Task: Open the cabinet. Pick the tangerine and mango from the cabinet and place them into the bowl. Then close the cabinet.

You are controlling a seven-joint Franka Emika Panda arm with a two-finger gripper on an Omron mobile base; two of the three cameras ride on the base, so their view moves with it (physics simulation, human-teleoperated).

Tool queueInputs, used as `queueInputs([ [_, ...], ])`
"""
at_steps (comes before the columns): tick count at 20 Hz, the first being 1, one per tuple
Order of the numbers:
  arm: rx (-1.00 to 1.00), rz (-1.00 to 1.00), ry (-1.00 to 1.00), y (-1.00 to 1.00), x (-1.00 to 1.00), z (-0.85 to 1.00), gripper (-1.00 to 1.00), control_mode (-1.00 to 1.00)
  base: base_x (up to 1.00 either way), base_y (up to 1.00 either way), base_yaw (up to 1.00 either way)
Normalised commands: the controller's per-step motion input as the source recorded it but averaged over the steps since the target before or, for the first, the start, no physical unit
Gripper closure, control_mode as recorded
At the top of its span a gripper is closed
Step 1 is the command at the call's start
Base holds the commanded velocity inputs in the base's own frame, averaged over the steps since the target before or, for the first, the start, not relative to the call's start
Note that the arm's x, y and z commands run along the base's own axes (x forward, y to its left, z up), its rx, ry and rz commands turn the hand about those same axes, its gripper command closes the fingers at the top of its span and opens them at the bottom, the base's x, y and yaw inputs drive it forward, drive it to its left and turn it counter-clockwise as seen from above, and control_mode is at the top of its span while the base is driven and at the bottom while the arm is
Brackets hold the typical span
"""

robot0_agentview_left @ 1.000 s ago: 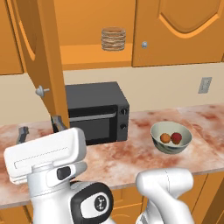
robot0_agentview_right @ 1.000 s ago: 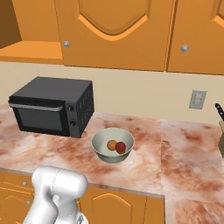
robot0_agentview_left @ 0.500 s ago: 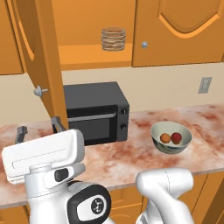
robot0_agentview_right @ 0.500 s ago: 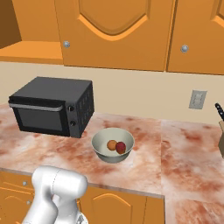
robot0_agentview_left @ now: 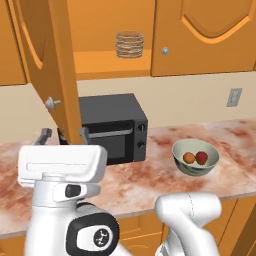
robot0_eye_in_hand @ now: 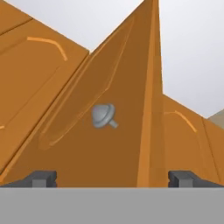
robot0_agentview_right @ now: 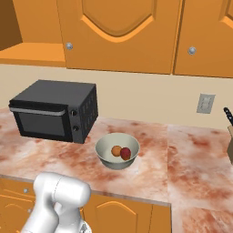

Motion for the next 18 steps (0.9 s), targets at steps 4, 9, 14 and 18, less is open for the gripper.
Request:
queueInputs([
  [4, 0.23, -0.18, 0.05, -0.68, 1.00, 0.00, -1.00, -1.00, 0.00, 0.00, 0.00],
  [9, 0.25, -0.15, 0.07, -0.76, 1.00, 0.00, -1.00, -1.00, 0.00, 0.00, 0.00],
  [14, 0.26, -0.14, 0.05, -0.80, 1.00, 0.00, -1.00, -1.00, 0.00, 0.00, 0.00],
  [18, 0.25, -0.12, 0.03, -0.76, 1.00, 0.00, -1.00, -1.00, 0.00, 0.00, 0.00],
])
